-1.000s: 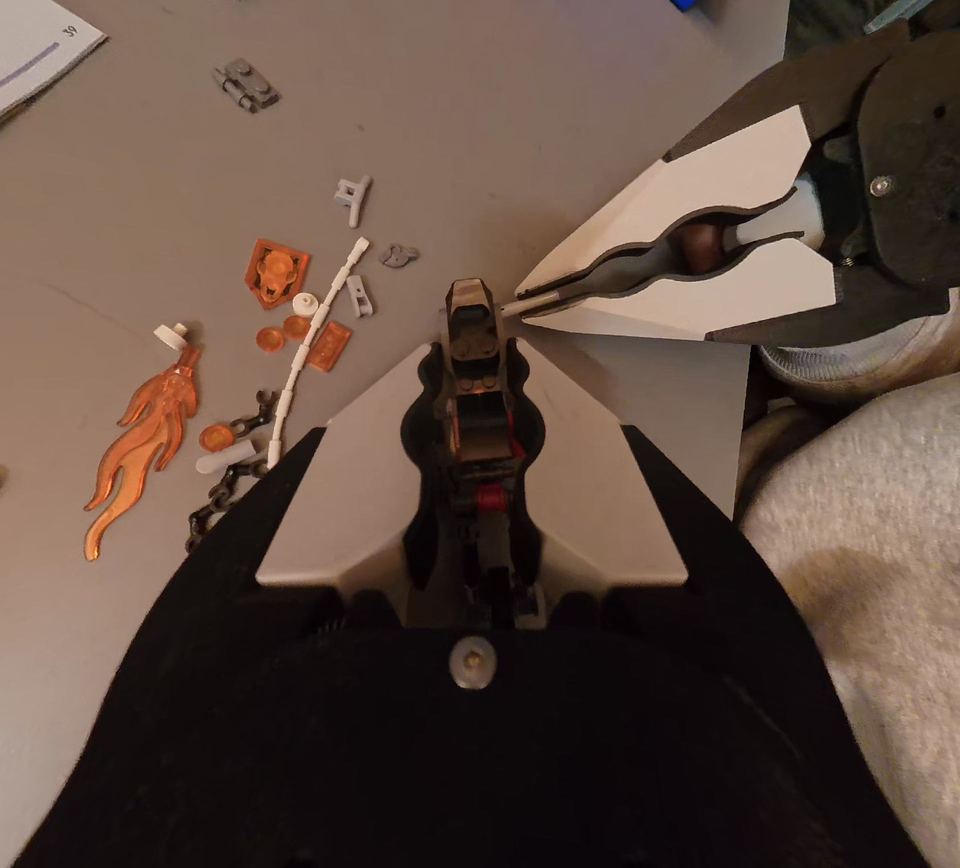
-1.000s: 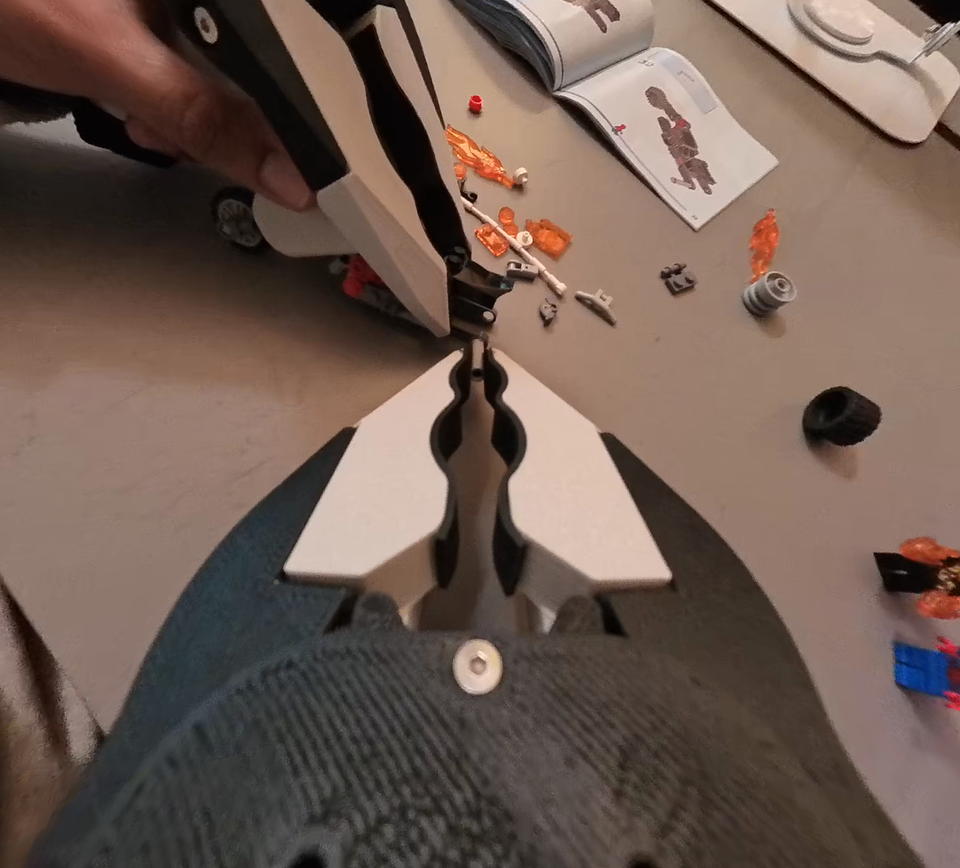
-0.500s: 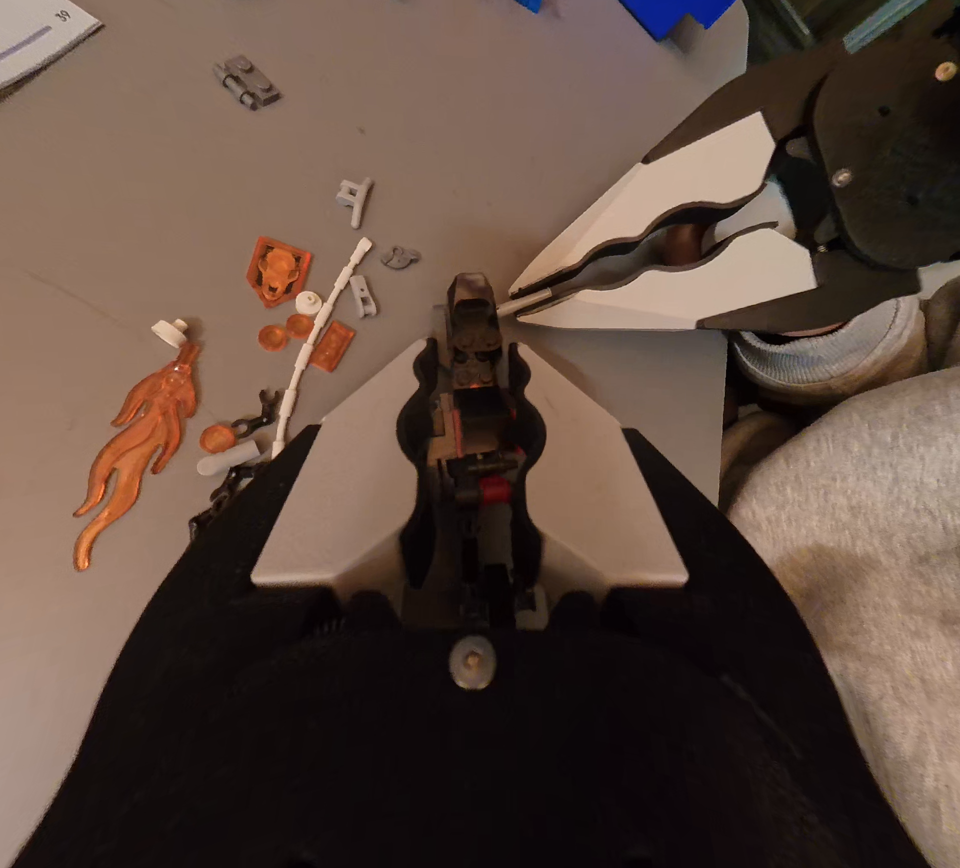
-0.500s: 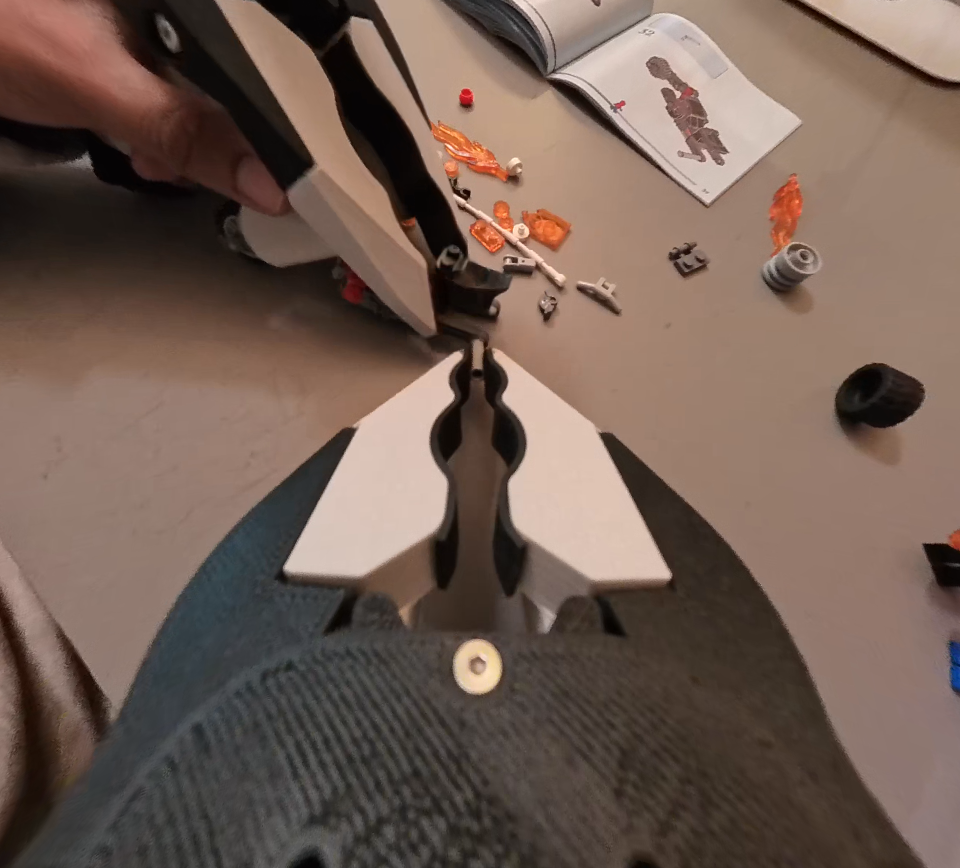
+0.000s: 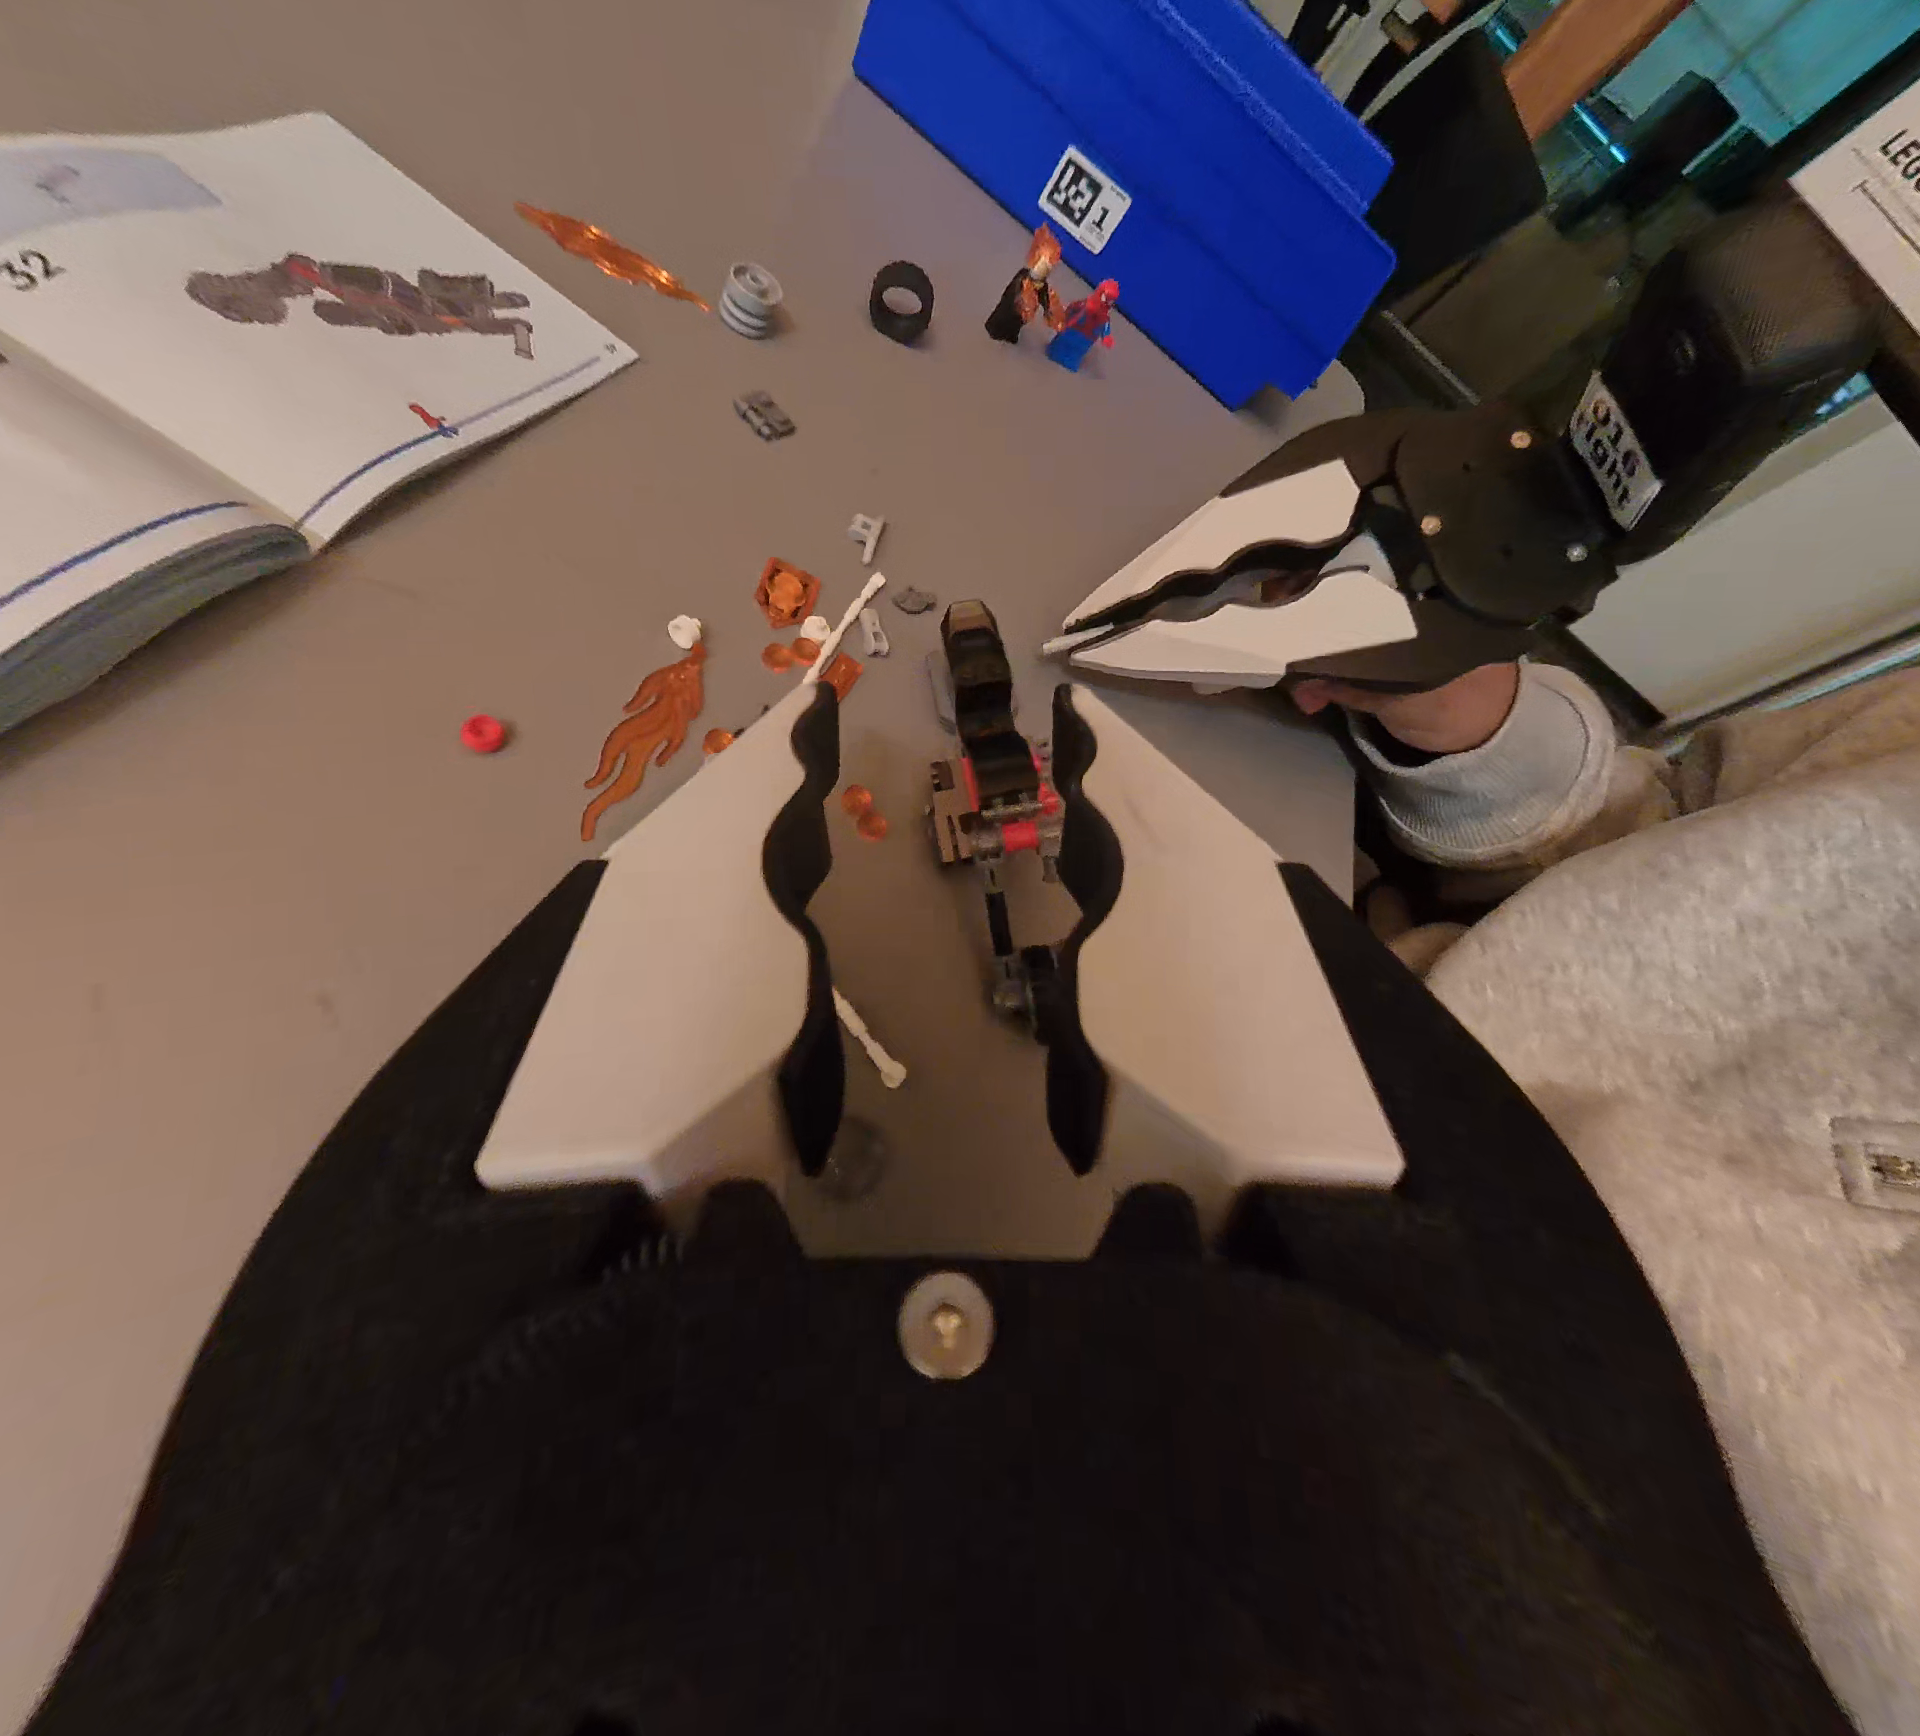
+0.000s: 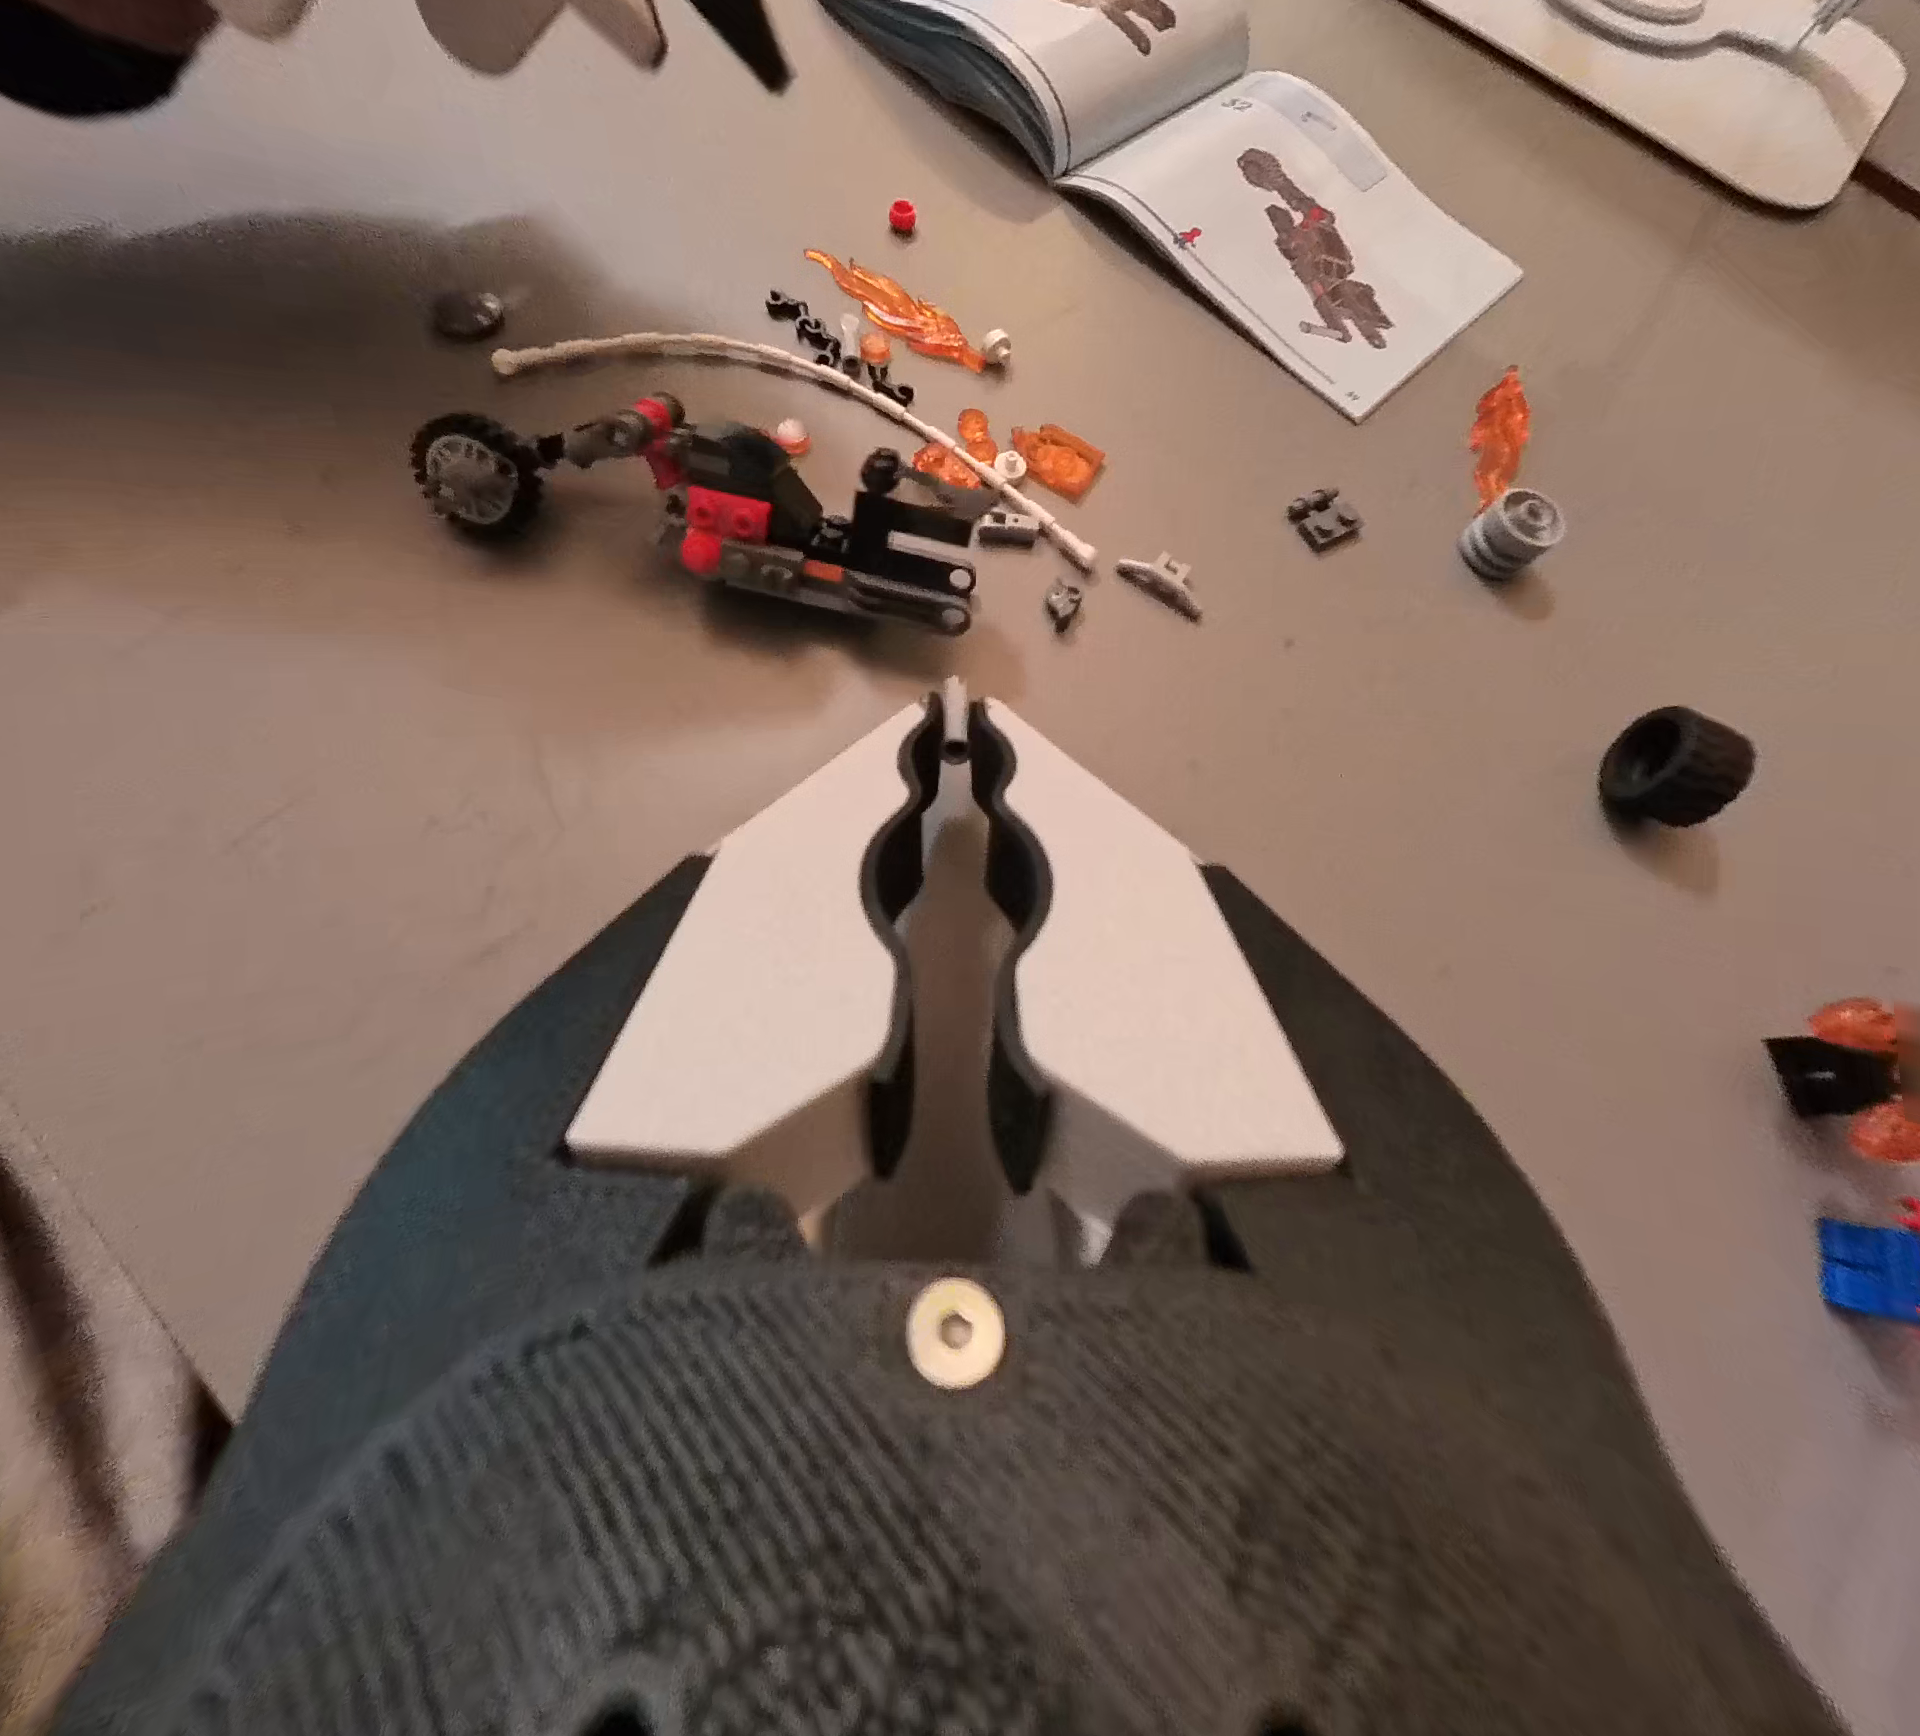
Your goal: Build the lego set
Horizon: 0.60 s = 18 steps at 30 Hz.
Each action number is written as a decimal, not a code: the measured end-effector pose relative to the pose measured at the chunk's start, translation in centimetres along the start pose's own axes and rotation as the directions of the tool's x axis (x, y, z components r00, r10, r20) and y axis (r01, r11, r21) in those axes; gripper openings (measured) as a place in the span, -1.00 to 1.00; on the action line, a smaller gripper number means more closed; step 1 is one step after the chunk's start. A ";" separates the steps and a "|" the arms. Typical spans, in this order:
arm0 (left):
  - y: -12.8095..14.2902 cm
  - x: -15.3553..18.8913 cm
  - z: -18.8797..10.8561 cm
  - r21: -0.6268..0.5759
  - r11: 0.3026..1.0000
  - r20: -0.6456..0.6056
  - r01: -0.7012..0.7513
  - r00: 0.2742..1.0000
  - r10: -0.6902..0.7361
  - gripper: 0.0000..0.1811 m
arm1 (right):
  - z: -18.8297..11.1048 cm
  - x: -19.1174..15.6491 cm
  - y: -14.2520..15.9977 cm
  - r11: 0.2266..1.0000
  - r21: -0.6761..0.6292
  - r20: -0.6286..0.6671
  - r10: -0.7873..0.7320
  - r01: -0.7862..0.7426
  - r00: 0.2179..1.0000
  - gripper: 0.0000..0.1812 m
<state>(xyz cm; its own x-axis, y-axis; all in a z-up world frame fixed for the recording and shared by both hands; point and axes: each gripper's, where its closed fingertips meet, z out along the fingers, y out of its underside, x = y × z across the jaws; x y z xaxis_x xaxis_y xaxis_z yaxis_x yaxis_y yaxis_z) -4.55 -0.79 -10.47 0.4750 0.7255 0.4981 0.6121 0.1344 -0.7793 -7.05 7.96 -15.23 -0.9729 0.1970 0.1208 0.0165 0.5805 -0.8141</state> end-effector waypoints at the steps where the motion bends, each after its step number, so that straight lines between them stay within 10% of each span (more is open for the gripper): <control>1: -0.2 0.3 -0.2 0.009 1.000 0.004 -0.008 1.000 0.008 -0.56 | 0.0 -0.1 0.1 1.000 -0.002 -0.011 -0.022 0.022 1.000 -0.97; 10: -0.1 3.9 -2.7 0.119 0.988 0.065 -0.102 0.993 0.095 -0.56 | -0.8 -0.3 0.4 0.987 -0.008 -0.118 -0.160 0.160 0.980 -0.97; 18: 4.9 9.0 -6.2 0.224 0.971 0.078 -0.084 0.995 0.069 -0.55 | -1.9 0.9 0.0 0.998 0.068 -0.080 0.016 -0.011 0.997 -0.97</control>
<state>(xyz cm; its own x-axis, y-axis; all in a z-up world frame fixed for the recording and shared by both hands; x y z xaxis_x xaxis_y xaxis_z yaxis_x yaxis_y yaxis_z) 6.68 2.19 -7.45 0.4652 0.7833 0.4124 0.4127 0.2202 -0.8838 -7.47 9.64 -14.01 -0.9509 0.2692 0.1529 0.0110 0.5231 -0.8522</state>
